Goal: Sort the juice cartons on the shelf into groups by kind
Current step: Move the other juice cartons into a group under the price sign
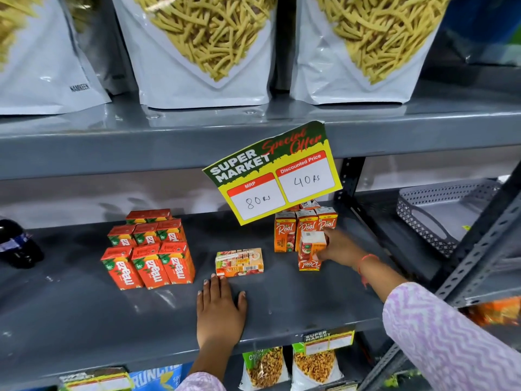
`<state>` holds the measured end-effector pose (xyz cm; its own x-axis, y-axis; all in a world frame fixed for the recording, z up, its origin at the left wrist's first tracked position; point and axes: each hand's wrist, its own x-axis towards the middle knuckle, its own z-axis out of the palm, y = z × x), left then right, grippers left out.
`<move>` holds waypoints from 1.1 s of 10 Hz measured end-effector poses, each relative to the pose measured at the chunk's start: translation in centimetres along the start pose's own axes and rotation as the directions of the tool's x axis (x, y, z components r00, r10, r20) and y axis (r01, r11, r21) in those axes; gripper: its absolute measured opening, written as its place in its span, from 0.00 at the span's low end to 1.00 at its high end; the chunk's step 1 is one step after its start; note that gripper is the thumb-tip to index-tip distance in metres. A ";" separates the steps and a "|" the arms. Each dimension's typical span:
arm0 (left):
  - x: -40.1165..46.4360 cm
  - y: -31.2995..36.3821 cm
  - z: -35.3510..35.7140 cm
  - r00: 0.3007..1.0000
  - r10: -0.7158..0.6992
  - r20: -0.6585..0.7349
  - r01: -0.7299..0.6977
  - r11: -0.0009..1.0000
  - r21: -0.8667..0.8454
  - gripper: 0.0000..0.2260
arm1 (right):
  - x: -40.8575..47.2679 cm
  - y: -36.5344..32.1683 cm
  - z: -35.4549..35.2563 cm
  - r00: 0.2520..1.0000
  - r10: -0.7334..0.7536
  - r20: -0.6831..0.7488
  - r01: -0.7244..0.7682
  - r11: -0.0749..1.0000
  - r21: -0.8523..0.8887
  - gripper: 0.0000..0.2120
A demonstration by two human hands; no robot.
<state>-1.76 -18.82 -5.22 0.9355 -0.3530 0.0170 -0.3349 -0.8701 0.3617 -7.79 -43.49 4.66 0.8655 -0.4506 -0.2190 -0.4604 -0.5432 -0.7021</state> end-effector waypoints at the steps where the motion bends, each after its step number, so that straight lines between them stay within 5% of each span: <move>1: -0.1 0.0 -0.1 1.000 -0.002 0.009 0.002 1.000 -0.001 0.28 | -0.8 2.0 2.4 0.996 0.079 -0.033 -0.072 0.981 0.180 0.25; 2: 0.0 0.1 -0.1 1.000 -0.002 0.016 0.002 1.000 0.001 0.28 | -1.1 2.1 3.4 0.991 0.095 -0.095 -0.082 0.988 0.135 0.24; 4: -0.1 0.0 -0.2 1.000 0.001 0.008 -0.001 1.000 0.000 0.28 | -0.8 -0.1 0.2 0.994 -0.091 -0.061 0.067 0.946 -0.318 0.16; 6: -0.1 0.0 -0.1 1.000 -0.007 0.000 0.007 1.000 -0.008 0.28 | -0.8 -3.8 -0.8 0.954 -0.289 0.082 0.275 0.726 -0.631 0.17; 7: -0.1 0.0 -0.1 1.000 -0.006 -0.002 0.006 1.000 -0.018 0.28 | -0.3 -4.8 -0.5 0.949 -0.291 0.123 0.292 0.661 -0.691 0.20; 11: 0.0 0.0 -0.1 1.000 -0.006 -0.020 0.006 1.000 -0.026 0.28 | 0.4 -4.6 -1.5 0.969 -0.226 0.097 0.237 0.758 -0.608 0.19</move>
<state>-1.79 -18.80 -5.06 0.9396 -0.3406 0.0337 -0.3265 -0.8626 0.3863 -5.60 -42.18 8.84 0.9620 -0.2453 -0.1198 -0.2635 -0.9492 -0.1724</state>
